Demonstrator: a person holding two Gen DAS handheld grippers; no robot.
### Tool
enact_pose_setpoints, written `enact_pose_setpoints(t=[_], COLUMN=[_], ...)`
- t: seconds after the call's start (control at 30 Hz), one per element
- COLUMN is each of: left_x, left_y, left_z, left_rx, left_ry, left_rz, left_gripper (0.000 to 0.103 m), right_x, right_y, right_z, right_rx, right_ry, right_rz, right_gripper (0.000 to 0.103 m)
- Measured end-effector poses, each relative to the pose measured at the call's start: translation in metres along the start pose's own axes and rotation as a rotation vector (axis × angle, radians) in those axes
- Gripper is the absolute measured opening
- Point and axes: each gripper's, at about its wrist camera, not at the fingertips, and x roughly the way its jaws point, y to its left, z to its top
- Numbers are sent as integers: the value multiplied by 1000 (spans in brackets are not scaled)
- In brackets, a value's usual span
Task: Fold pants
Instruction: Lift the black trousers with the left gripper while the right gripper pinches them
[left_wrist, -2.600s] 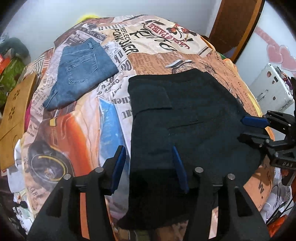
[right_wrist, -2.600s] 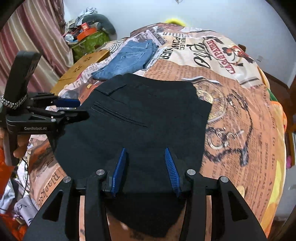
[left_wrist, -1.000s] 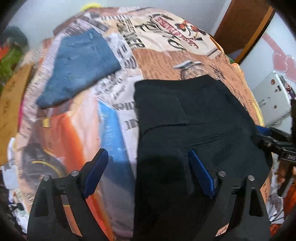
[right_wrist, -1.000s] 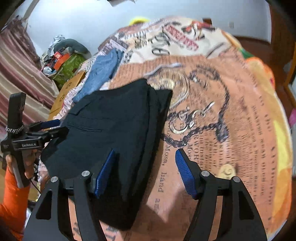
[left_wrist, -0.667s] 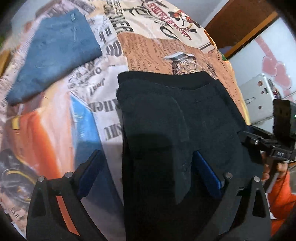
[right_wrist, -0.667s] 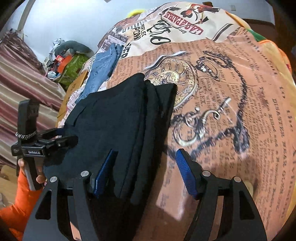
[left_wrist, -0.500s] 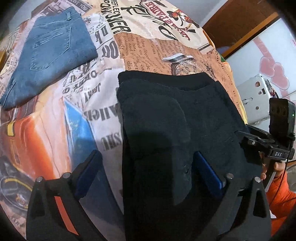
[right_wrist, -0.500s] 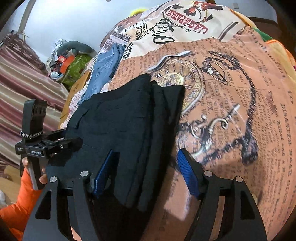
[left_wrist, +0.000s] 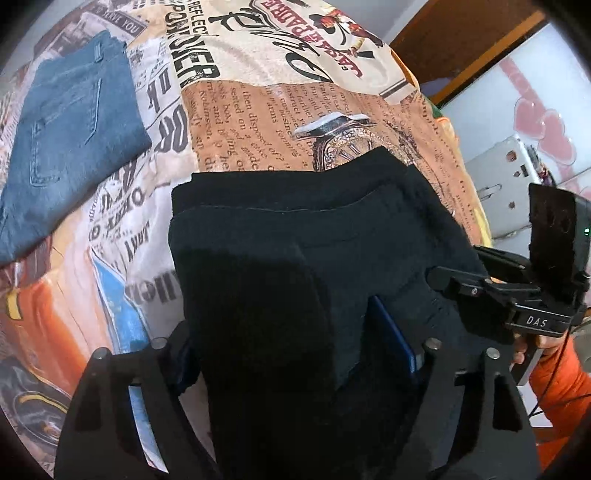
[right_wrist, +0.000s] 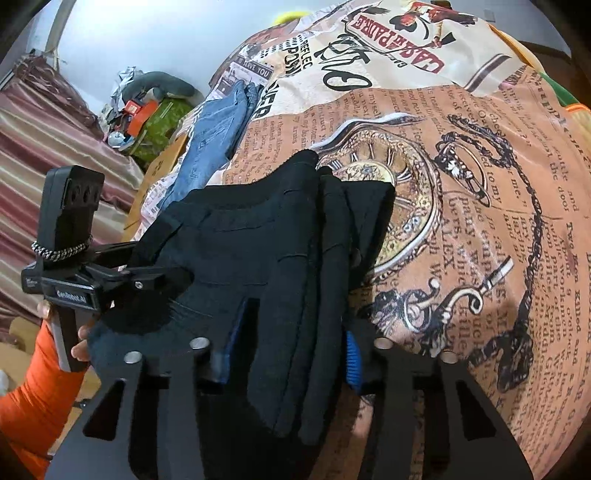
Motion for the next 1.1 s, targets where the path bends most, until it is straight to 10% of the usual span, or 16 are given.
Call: enact_pose_setpoints(t=[0.37, 1.1], left_x=[-36, -189], left_y=[-26, -26], left_z=[-18, -41], left_rx=[91, 83], left_ry=[-101, -525], left_rz=[92, 250], left_gripper=[34, 30], right_x=[-24, -78], right_y=[32, 144], right_z=[4, 48], right_rx=[-124, -379], right_ry=[-92, -336], right_rz=[-32, -5], right_gripper=[21, 19])
